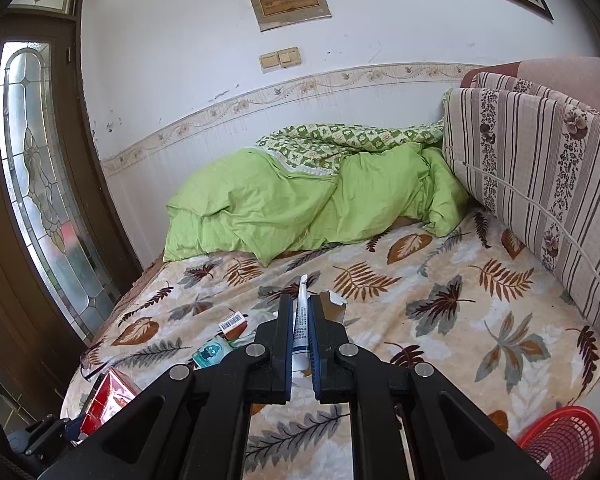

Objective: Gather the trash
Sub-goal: 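Carry the red pack and white tube to the red wastebasket and release both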

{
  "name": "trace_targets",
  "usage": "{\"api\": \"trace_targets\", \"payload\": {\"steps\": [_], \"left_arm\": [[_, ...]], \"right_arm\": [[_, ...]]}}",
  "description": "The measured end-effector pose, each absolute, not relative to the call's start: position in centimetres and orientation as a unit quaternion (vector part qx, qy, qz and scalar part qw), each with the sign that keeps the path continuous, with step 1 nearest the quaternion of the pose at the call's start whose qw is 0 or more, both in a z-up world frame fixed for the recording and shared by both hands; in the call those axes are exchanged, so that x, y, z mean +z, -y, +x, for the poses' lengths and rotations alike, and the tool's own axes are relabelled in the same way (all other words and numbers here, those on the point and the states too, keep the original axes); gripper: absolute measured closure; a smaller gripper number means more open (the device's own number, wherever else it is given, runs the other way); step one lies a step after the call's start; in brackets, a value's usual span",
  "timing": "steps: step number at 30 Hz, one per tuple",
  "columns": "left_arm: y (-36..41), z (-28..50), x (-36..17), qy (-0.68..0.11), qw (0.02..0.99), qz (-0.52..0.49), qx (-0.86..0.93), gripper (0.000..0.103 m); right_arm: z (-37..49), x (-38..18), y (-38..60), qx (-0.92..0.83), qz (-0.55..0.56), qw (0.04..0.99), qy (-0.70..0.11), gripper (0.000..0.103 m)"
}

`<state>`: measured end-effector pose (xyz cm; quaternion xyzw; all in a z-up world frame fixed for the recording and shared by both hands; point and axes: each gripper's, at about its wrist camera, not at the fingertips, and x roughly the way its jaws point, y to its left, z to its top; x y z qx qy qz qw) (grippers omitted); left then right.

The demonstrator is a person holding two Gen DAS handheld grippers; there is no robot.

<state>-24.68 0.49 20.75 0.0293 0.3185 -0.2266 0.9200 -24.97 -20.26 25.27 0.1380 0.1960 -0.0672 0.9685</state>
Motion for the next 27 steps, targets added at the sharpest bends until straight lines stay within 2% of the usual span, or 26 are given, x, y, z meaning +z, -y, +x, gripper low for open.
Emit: {"api": "trace_targets", "payload": {"steps": [18, 27], "left_arm": [[-1.2, -25.6, 22.2, -0.309, 0.921, 0.013, -0.235, 0.044], [0.2, -23.9, 20.8, -0.325, 0.911, 0.004, -0.254, 0.044]], "right_arm": [[-26.2, 27.3, 18.5, -0.053, 0.123, 0.975, -0.18, 0.096], [-25.5, 26.2, 19.7, -0.053, 0.134, 0.972, -0.185, 0.096]]}}
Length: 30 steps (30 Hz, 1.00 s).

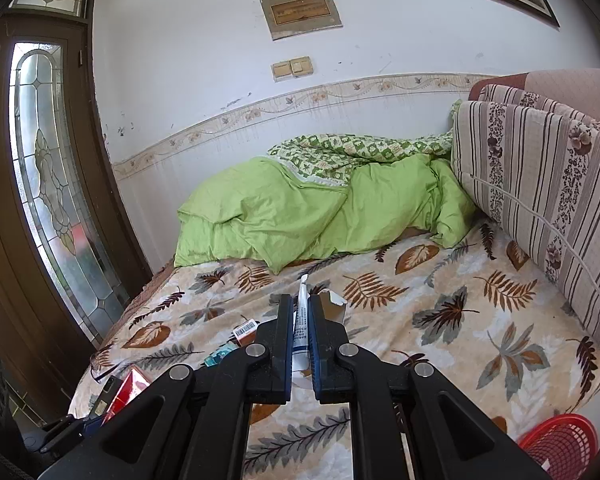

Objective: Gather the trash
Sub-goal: 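Carry the red pack and white tube to the red wastebasket and release both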

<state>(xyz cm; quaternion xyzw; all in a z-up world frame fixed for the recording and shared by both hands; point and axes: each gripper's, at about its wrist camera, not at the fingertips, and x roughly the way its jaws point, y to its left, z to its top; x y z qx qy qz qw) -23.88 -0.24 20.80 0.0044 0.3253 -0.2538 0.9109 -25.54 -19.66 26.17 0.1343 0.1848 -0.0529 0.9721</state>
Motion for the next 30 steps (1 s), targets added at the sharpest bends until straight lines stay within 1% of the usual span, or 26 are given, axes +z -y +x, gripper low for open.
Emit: {"api": "trace_targets", "payload": {"steps": [10, 14, 17, 20, 24, 30], "left_arm": [[2.3, -19.9, 17.7, -0.353, 0.89, -0.009, -0.289, 0.044], [3.9, -18.1, 16.9, -0.36, 0.88, -0.009, -0.309, 0.044], [6.4, -17.7, 16.8, -0.359, 0.871, 0.003, -0.336, 0.044], [10.0, -18.7, 17.1, -0.354, 0.854, 0.017, -0.382, 0.044], [16.0, -22.4, 17.4, -0.346, 0.816, 0.06, -0.459, 0.044], [25.2, -29.2, 15.8, -0.363, 0.733, 0.123, -0.562, 0.044]], "right_arm": [[-24.8, 23.0, 23.3, -0.061, 0.17, 0.962, -0.204, 0.096], [-25.7, 21.8, 26.1, -0.072, 0.191, 0.958, -0.204, 0.096], [-27.6, 21.8, 28.7, -0.089, 0.202, 0.956, -0.194, 0.096], [-30.7, 22.3, 31.3, -0.115, 0.205, 0.955, -0.178, 0.096], [-36.7, 22.4, 35.2, -0.168, 0.2, 0.95, -0.17, 0.096], [-46.1, 20.1, 40.7, -0.261, 0.228, 0.919, -0.189, 0.096]]}}
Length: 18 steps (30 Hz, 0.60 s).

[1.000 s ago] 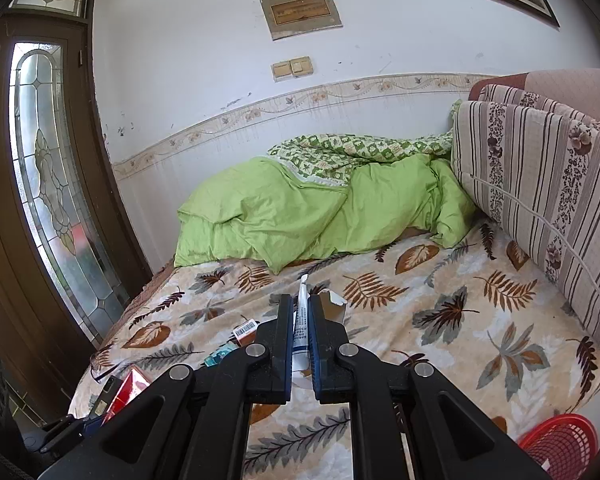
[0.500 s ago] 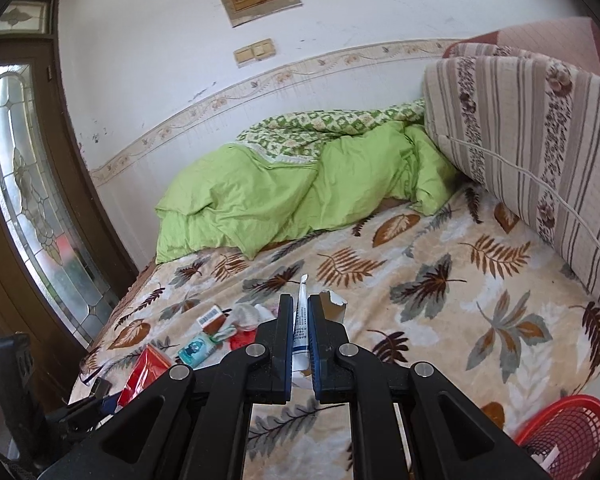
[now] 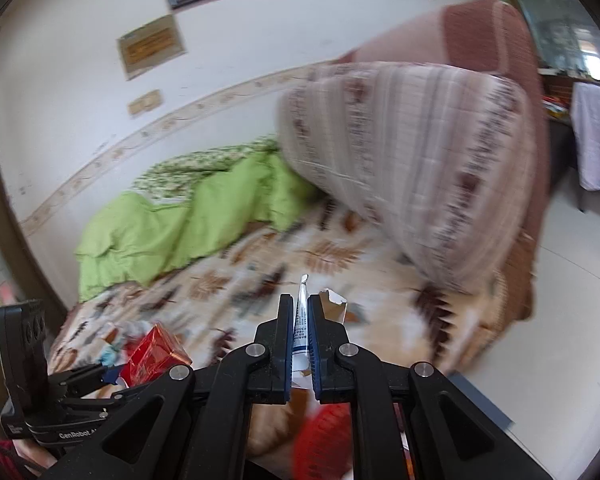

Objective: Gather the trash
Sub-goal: 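Carry the red pack and white tube to the red wastebasket and release both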

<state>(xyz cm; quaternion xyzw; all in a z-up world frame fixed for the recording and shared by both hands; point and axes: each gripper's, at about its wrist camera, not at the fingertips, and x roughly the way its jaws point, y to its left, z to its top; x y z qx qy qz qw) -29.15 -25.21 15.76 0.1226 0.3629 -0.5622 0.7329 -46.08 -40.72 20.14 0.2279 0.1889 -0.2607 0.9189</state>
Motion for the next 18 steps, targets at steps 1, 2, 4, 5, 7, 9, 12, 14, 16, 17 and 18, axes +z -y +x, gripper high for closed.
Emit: {"api": "trace_targets", "payload": {"steps": [1, 2, 4, 5, 7, 9, 12, 14, 16, 17, 18], "left_arm": [[26.6, -30.2, 15.3, -0.367, 0.723, 0.131, -0.571, 0.044], [28.1, -31.4, 14.6, -0.369, 0.712, 0.142, -0.579, 0.044], [30.2, -33.0, 13.5, -0.378, 0.694, 0.162, -0.591, 0.044], [31.1, -33.7, 12.9, -0.385, 0.684, 0.172, -0.595, 0.041], [32.8, -35.1, 11.6, -0.399, 0.672, 0.187, -0.595, 0.033], [33.5, -35.6, 10.6, -0.411, 0.669, 0.195, -0.588, 0.03], [32.4, -34.7, 10.5, -0.417, 0.675, 0.183, -0.581, 0.03], [30.8, -33.5, 11.3, -0.413, 0.687, 0.175, -0.572, 0.03], [29.0, -32.2, 12.4, -0.405, 0.704, 0.162, -0.56, 0.029], [28.2, -31.6, 12.8, -0.402, 0.712, 0.156, -0.554, 0.029], [26.9, -30.8, 13.3, -0.398, 0.722, 0.147, -0.546, 0.029]], "right_arm": [[-47.2, 19.6, 41.4, -0.27, 0.235, 0.914, -0.194, 0.096], [-48.0, 19.1, 41.8, -0.277, 0.238, 0.91, -0.198, 0.096], [-49.4, 17.8, 42.6, -0.29, 0.248, 0.9, -0.209, 0.096], [-49.7, 17.1, 43.0, -0.291, 0.255, 0.896, -0.217, 0.096], [-49.7, 15.6, 43.6, -0.285, 0.266, 0.889, -0.24, 0.095], [-49.8, 14.5, 43.9, -0.293, 0.273, 0.882, -0.25, 0.081], [-50.1, 14.2, 44.2, -0.288, 0.285, 0.881, -0.246, 0.08], [-49.7, 14.5, 43.8, -0.284, 0.274, 0.886, -0.244, 0.078], [-48.8, 14.9, 43.3, -0.267, 0.274, 0.892, -0.242, 0.073], [-48.3, 15.1, 42.9, -0.256, 0.274, 0.895, -0.241, 0.069], [-47.3, 15.4, 42.3, -0.243, 0.271, 0.9, -0.241, 0.066]]}}
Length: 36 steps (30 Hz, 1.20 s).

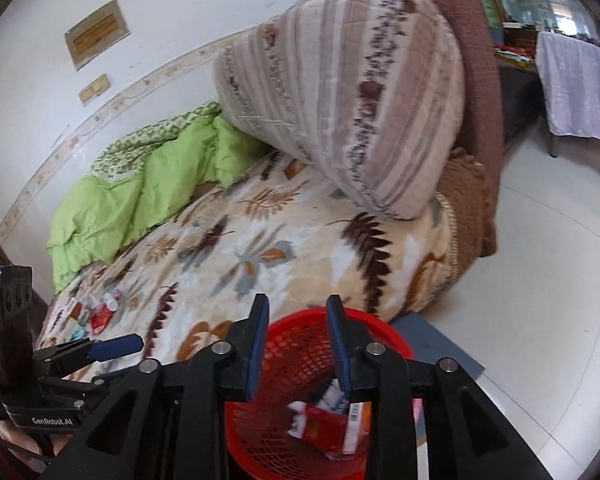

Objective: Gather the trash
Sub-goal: 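Carry the red pack and white tube to the red wastebasket and release both, then grasp the blue tissue pack with the left tool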

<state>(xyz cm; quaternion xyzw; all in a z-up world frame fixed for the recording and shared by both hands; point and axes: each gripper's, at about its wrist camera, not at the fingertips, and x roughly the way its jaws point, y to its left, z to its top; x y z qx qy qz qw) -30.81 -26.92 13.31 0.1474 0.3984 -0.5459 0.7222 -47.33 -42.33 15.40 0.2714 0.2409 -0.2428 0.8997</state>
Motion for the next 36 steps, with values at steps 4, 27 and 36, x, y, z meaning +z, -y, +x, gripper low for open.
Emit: {"api": "trace_targets", "payload": {"steps": [4, 27, 36], "left_arm": [[22.4, -27.8, 14.2, -0.393, 0.754, 0.113, -0.514, 0.029], [-5.8, -7.1, 8.8, -0.4, 0.895, -0.064, -0.184, 0.025], [-8.8, -4.8, 7.4, -0.387, 0.907, -0.067, -0.151, 0.025]], "right_arm": [[-43.4, 16.5, 39.5, -0.198, 0.25, 0.915, -0.248, 0.063], [-15.0, 16.5, 18.1, 0.059, 0.102, 0.945, -0.306, 0.031], [-4.1, 12.9, 10.6, 0.075, -0.018, 0.951, -0.301, 0.027]]}}
